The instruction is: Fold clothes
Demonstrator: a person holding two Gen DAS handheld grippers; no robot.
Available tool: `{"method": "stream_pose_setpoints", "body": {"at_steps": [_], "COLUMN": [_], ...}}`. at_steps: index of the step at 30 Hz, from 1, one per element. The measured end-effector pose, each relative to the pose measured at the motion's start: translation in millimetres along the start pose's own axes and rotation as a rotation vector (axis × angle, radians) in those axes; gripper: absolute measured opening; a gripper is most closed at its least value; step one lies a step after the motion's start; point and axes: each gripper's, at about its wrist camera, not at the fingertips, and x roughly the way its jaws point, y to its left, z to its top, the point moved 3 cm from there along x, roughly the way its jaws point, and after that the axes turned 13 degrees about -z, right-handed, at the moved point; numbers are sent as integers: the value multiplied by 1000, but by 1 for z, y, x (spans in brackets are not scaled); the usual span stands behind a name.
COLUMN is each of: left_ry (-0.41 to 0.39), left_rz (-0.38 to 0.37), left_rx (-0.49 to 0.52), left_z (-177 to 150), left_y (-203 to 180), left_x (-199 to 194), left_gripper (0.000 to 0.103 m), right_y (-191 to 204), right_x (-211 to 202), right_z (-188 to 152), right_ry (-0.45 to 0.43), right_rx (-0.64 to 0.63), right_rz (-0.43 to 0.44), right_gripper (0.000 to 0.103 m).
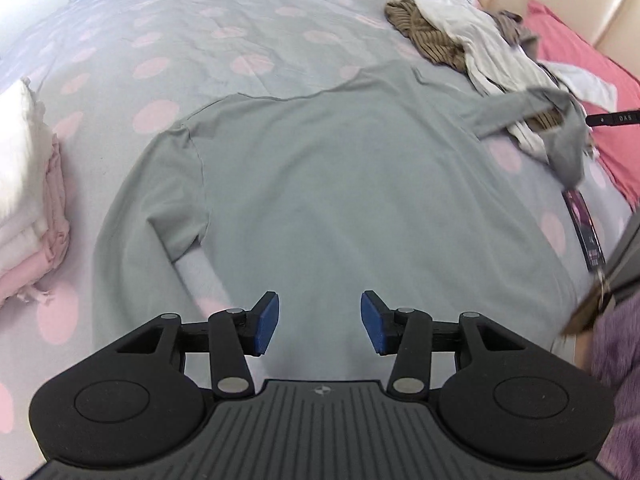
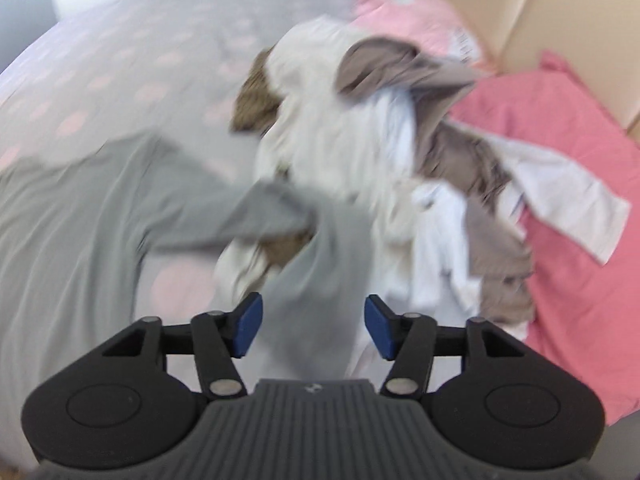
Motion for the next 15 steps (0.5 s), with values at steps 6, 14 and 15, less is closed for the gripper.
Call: {"method": "stream_pose_setpoints", "body": {"at_steps": [6,14,15], "left_ry": [14,12,12], "left_rz": [-15,-26,-27], "left_rx": [8,46,50], "left_z": [19,27,28], "left_y": [-1,-9,-10], "left_x": [24,35,37], "left_gripper": [43,43,43], "right_y": [4,14,19], "right_x": [26,17,9], "right_z": [20,30,31], "right_ry": [18,-4,-20], "right_rx": [1,7,0], "right_rz": [-29,-9,7], "right_gripper": [45,9,9]}}
